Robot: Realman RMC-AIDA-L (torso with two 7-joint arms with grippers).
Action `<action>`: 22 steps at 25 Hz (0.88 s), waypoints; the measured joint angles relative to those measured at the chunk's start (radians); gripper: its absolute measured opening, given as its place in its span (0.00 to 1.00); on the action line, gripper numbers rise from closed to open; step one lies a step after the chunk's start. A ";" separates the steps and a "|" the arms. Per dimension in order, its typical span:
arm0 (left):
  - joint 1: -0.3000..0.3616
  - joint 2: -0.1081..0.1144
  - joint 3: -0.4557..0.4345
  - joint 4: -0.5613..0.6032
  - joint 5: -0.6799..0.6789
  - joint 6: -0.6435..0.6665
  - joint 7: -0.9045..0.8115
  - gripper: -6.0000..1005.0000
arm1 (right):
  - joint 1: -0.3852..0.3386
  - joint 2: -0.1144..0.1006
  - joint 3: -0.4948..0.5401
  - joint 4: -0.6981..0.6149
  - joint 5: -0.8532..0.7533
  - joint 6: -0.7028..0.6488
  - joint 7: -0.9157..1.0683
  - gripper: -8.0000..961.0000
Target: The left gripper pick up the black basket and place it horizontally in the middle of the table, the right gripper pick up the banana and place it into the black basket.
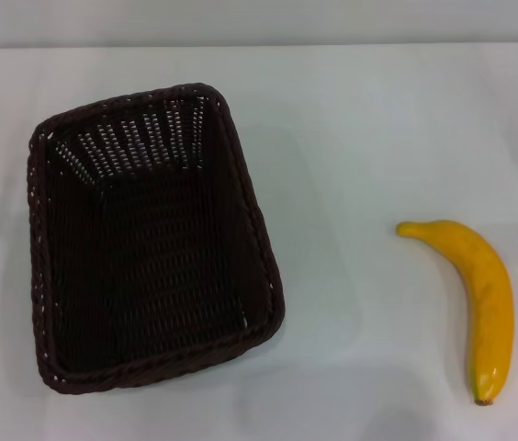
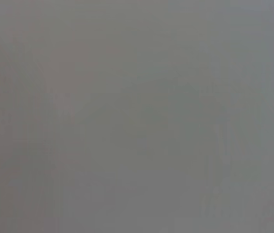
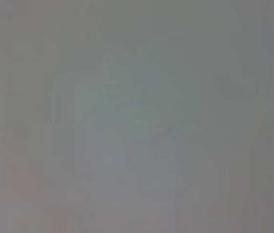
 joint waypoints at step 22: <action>0.015 0.010 0.092 0.103 0.031 -0.022 -0.250 0.87 | 0.012 0.005 -0.002 -0.010 0.001 -0.031 0.009 0.83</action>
